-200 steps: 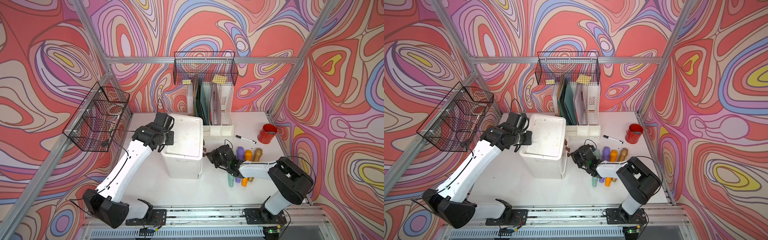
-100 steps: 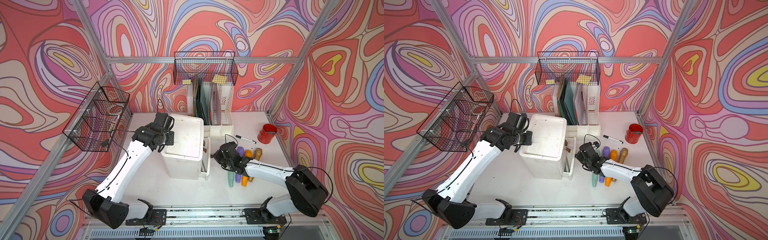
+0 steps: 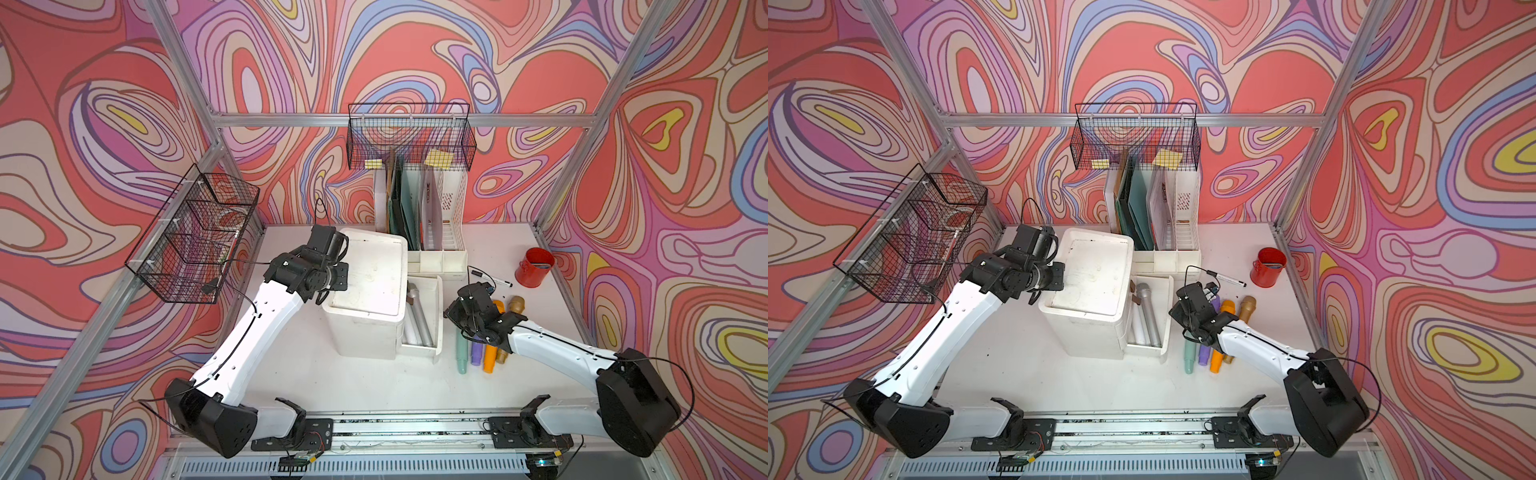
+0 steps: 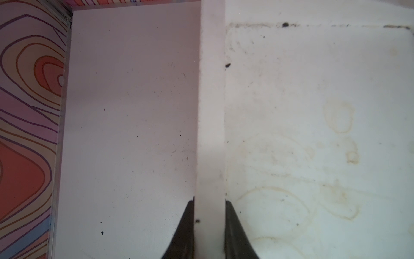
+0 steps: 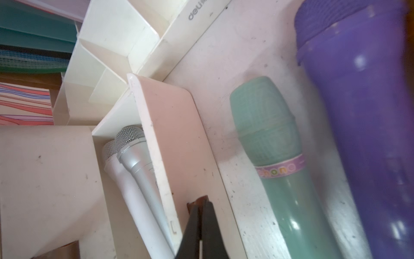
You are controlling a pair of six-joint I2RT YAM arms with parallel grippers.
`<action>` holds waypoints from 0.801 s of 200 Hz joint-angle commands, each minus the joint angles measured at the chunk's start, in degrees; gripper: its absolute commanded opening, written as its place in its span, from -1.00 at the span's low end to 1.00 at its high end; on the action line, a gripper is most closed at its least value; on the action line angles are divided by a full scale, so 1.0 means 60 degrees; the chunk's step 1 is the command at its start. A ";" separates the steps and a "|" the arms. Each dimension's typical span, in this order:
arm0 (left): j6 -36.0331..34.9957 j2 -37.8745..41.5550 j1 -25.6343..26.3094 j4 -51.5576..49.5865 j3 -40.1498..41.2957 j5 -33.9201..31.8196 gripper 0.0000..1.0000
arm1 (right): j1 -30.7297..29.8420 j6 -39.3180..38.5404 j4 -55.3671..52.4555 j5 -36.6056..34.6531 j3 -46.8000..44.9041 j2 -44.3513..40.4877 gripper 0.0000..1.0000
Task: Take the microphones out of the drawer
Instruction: Open the drawer in the storage box.
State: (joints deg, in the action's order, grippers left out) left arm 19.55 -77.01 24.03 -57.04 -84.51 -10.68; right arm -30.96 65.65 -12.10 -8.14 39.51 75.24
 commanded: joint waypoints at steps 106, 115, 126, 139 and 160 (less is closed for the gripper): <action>-0.0065 -0.0011 0.0049 -0.0028 0.0110 -0.0231 -1.00 | 0.0378 -0.3723 -0.1476 0.0376 0.1948 0.0086 -0.22; -0.0051 -0.0009 0.0051 -0.0008 0.0110 -0.0224 -1.00 | 0.0382 -0.4108 -0.1604 0.0664 0.2281 0.0238 -0.20; -0.0051 -0.0025 0.0046 -0.0014 0.0114 -0.0214 -1.00 | 0.0368 -0.4552 -0.1713 0.1152 0.2668 0.0476 -0.18; -0.0036 -0.0044 0.0040 -0.0013 0.0096 -0.0211 -1.00 | 0.0356 -0.4999 -0.2040 0.1763 0.3240 0.0871 -0.16; -0.0033 -0.0055 0.0046 -0.0015 0.0104 -0.0198 -1.00 | 0.0279 -0.5572 -0.2735 0.2476 0.4195 0.1671 -0.14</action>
State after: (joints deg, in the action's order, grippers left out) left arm 19.49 -77.01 24.08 -56.97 -84.51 -10.46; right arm -28.84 39.57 -22.02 0.03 59.81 80.49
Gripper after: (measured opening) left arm 0.202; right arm 0.425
